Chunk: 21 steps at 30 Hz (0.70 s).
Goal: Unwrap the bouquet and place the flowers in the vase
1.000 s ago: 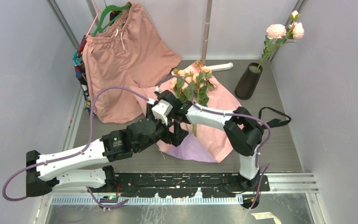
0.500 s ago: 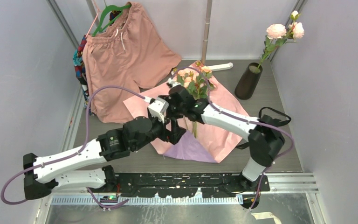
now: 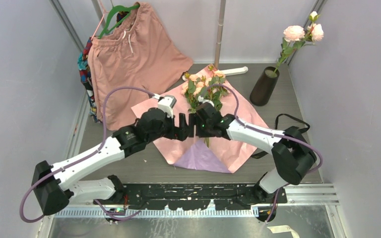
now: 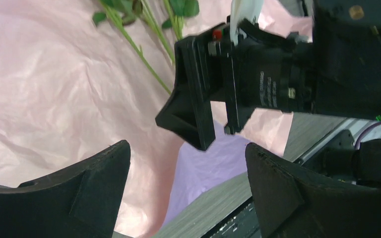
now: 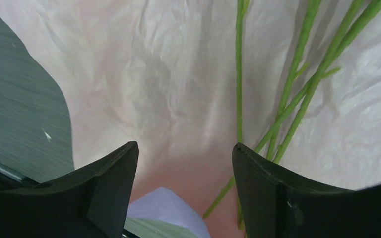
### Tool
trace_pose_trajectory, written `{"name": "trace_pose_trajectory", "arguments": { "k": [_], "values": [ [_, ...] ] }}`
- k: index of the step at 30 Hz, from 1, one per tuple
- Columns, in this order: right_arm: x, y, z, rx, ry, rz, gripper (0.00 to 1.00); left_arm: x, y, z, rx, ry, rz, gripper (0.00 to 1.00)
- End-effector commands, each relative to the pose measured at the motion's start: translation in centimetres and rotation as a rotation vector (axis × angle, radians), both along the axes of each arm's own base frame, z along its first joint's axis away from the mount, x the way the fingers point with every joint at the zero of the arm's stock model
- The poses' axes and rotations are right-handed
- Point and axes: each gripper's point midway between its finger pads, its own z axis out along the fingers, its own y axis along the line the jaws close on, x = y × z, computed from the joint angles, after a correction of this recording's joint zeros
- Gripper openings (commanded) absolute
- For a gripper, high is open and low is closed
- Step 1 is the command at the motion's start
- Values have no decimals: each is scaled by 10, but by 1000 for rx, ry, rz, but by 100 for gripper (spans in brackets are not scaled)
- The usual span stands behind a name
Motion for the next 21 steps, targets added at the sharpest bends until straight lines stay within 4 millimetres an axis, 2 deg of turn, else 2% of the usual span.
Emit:
{"name": "trace_pose_trajectory", "arguments": {
  "k": [1, 4, 6, 10, 12, 16, 21],
  "values": [
    [-22, 11, 11, 8, -56, 30, 74, -1, -11, -1, -66, 34, -41, 86],
    [-48, 17, 12, 20, -50, 55, 74, 1, -8, -3, -66, 38, -35, 86],
    [-64, 14, 19, 6, -81, 53, 75, 2, -4, -8, -50, 43, -30, 86],
    [-98, 16, 32, 79, -90, 71, 74, 8, 10, -26, -24, 62, 14, 86],
    [-114, 13, 32, 104, -80, 75, 74, 11, 14, -35, -48, 89, 20, 86],
    [-139, -2, 26, 117, -78, 57, 74, 14, 7, -43, -113, 141, -23, 86],
    [-169, 1, 17, 148, -68, 83, 75, 22, -12, -55, -136, 188, -55, 87]
  ]
}}
